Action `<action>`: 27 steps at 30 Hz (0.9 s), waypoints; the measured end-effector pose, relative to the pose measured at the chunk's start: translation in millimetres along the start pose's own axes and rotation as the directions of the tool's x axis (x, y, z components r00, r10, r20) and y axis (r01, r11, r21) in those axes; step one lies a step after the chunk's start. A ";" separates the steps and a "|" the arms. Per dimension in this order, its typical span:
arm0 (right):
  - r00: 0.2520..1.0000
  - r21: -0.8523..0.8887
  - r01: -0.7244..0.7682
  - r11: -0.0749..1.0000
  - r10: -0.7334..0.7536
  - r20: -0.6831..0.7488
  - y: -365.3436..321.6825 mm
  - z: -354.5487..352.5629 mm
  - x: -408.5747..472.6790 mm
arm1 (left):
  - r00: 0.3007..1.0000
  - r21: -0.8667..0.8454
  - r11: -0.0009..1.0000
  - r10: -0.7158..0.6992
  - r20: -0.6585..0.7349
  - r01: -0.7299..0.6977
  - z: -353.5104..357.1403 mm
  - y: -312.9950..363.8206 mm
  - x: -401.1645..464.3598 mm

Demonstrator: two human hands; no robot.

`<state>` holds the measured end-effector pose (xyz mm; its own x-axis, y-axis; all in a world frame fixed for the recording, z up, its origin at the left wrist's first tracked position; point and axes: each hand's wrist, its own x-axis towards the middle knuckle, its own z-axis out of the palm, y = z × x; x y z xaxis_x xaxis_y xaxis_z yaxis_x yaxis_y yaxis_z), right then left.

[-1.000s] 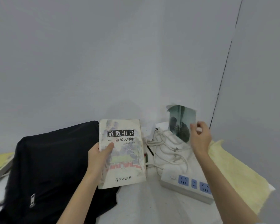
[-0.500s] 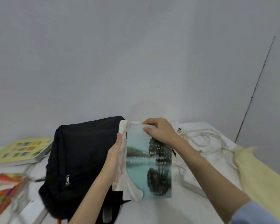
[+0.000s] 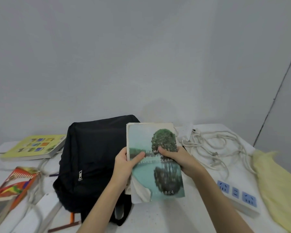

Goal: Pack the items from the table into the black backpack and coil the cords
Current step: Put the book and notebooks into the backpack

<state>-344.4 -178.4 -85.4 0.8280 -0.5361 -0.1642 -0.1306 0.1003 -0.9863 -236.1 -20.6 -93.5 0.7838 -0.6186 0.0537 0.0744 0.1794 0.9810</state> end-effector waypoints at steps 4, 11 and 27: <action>0.978 0.132 0.164 0.978 -0.143 -0.153 -1.4 4.6 -0.1 | 0.995 0.273 0.962 -0.015 0.097 -0.012 3.0 -0.8 -7.9; 0.935 0.270 0.216 0.938 -0.119 -0.334 4.9 4.1 3.9 | 0.984 0.695 0.718 0.107 -0.144 0.024 -8.8 -5.5 -24.5; 0.982 0.617 -0.129 0.777 0.185 -0.027 31.8 -7.9 -0.1 | 0.963 0.144 0.989 0.003 0.270 -0.043 -20.2 9.6 -25.5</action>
<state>-352.9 -181.7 -116.8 0.7747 -0.5308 -0.3438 0.1280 0.6640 -0.7367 -242.9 12.4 -89.3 0.5889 -0.8014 0.1049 -0.0494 0.0939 0.9944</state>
